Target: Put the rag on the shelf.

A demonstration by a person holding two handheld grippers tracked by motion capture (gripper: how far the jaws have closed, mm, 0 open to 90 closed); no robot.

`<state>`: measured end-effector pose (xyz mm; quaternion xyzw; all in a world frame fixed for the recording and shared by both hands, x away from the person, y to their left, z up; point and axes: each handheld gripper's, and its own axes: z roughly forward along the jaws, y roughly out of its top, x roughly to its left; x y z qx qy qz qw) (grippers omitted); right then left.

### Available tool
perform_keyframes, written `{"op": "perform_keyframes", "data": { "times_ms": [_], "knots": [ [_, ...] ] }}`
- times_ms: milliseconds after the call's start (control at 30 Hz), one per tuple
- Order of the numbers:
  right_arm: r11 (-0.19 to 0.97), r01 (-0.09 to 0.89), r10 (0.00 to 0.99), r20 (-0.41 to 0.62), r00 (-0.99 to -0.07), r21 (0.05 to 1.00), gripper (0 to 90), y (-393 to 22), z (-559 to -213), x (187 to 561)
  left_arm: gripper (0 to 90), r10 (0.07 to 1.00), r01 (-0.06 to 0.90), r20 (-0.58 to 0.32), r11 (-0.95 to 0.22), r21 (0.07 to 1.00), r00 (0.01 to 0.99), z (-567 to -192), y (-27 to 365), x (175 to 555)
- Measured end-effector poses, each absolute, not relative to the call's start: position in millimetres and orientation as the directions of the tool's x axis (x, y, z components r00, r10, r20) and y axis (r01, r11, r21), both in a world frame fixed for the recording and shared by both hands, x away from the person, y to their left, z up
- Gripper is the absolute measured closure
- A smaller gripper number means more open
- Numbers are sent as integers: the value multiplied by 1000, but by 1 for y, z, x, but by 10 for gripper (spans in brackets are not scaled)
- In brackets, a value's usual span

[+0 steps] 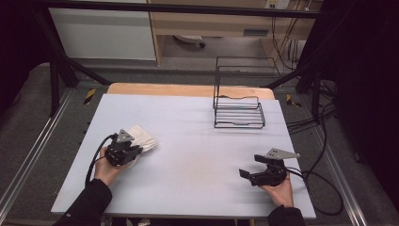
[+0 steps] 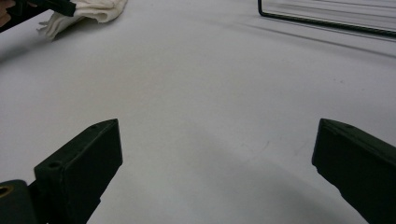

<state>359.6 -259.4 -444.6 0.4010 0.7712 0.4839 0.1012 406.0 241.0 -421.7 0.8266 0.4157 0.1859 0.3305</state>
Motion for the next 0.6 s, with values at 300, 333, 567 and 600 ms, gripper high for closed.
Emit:
{"op": "perform_keyframes", "data": {
  "times_ms": [300,333,567,600],
  "knots": [
    [212,520,717,230,-658,827,23,-259,-445,359,822,781,554,-4,-439,707,624,-420,214,388],
    [215,521,718,228,-658,826,22,-259,-445,359,821,776,553,-8,-442,706,631,-420,211,386],
    [217,521,718,227,-658,826,22,-259,-444,359,819,748,537,-14,-463,705,663,-422,187,374],
    [218,517,718,223,-660,828,22,-259,-445,359,818,745,537,-18,-465,704,667,-422,184,372]
  ]
}}
